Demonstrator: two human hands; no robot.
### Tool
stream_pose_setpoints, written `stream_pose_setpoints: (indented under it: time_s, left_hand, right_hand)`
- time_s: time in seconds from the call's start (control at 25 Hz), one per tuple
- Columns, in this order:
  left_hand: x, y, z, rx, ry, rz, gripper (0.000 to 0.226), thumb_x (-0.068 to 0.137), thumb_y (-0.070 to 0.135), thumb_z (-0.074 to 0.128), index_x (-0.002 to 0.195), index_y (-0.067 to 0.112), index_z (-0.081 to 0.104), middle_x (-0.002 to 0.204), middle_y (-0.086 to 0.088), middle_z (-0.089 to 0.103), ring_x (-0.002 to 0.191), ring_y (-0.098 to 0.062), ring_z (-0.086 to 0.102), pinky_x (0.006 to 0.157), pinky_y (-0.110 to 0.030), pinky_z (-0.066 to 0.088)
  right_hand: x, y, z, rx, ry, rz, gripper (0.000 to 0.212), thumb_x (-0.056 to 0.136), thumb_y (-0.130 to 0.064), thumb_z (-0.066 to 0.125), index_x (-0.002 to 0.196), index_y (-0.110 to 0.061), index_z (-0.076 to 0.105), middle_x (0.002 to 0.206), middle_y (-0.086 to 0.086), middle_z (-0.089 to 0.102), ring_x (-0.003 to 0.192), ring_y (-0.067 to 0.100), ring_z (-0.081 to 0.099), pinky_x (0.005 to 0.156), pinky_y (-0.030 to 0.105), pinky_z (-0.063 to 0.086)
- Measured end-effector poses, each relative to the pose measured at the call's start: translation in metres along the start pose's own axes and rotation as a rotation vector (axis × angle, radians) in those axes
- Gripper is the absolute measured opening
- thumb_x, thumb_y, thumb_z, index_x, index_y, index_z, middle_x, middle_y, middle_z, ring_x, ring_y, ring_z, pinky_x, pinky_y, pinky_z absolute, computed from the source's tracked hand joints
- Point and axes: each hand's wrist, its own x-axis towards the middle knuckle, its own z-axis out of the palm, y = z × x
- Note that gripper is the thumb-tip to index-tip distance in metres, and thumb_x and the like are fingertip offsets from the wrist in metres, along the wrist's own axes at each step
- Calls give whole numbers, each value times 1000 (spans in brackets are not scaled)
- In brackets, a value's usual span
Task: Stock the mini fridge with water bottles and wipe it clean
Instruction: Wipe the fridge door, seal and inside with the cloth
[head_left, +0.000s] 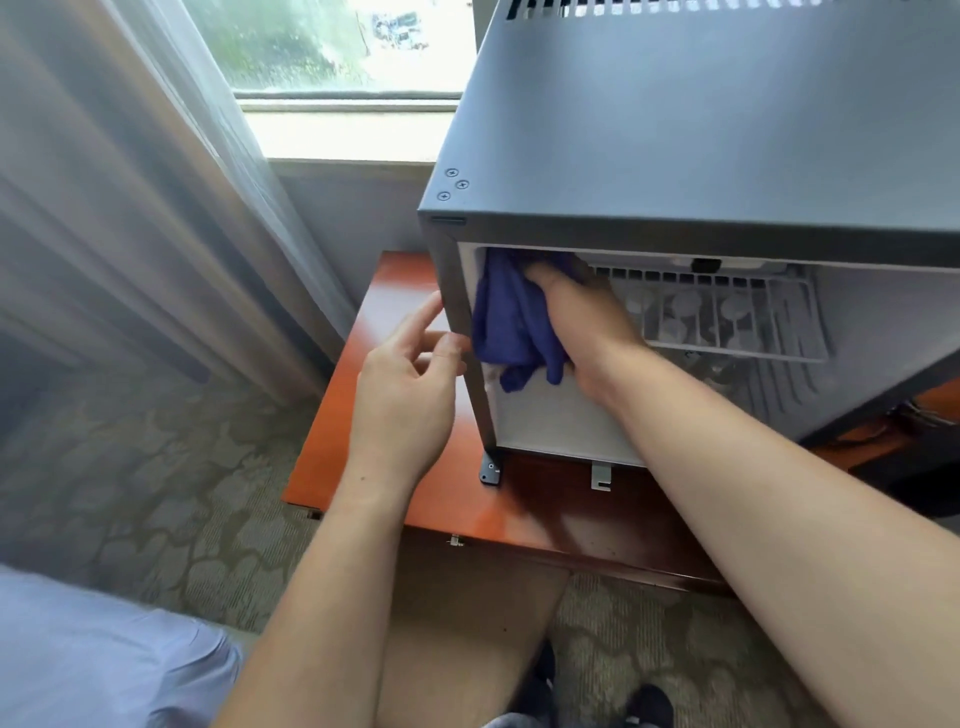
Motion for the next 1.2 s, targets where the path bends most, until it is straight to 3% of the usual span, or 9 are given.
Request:
stream_pose_setpoints:
  time_s: [0.08,0.2,0.32,0.44,0.56,0.72,0.8,0.96,1.2]
  left_hand:
    - [0,-7,0,-35,-10,-19,51,101,14,55,138,49,52,88,10,75,83,-24,70,75,-39,56]
    - [-1,-16,2,-100,-35,-54,58,100,8,53,146,43,49,88,8,76,81,-11,71,74,-25,55]
    - [-1,-21,4,-152,-36,-69,59,99,6,54,140,49,52,86,4,76,80,-14,70,76,-29,56]
    - [-6,-22,3,-182,-5,-90,44,100,13,57,130,44,60,92,3,75,84,-9,71,86,-37,59]
    - [-26,-3,1,-295,-109,-67,38,95,39,60,133,38,60,116,4,72,109,-12,70,99,-48,56]
    - [-43,33,-7,-415,-123,259,57,98,31,62,150,29,41,134,-3,63,121,-21,65,97,-31,54]
    - [-32,41,-10,-362,4,331,63,101,24,63,154,35,31,134,-3,60,117,-22,66,91,-27,55]
    - [-8,23,1,-178,171,394,56,102,21,60,153,36,40,133,19,54,119,-28,61,93,-49,56]
    - [-10,-36,34,-286,163,225,40,95,9,62,127,31,58,129,9,57,118,-26,61,93,-50,56]
  right_hand:
    - [-12,17,-2,-5,-11,45,12,96,-30,61,87,-26,68,90,2,76,90,24,73,80,33,58]
    - [-40,42,-4,-34,-84,86,15,97,-17,61,85,-20,71,80,1,74,83,23,69,70,28,53]
    - [-65,63,-14,-231,-238,-6,15,99,-13,58,98,-8,72,90,7,74,89,25,69,80,33,55]
    - [-86,75,-33,-240,-214,-204,15,96,-10,61,96,-20,72,89,-1,75,91,14,71,81,26,53]
    - [-101,64,-46,-279,-85,-529,26,93,-7,68,111,-24,72,96,-5,69,93,7,66,84,21,50]
    - [-99,20,-33,-493,39,-922,40,93,-16,69,132,-19,66,102,-5,50,87,8,55,75,29,51]
    - [-92,1,-21,-554,32,-932,50,94,-26,64,143,-32,57,104,-5,50,90,15,58,74,39,54]
    - [-81,-2,-5,-641,30,-854,55,91,-38,53,145,-43,51,113,-5,53,93,22,61,74,43,57]
    - [-55,52,-14,-733,-79,-717,46,91,-40,53,136,-48,54,120,-2,55,97,30,63,74,46,57]
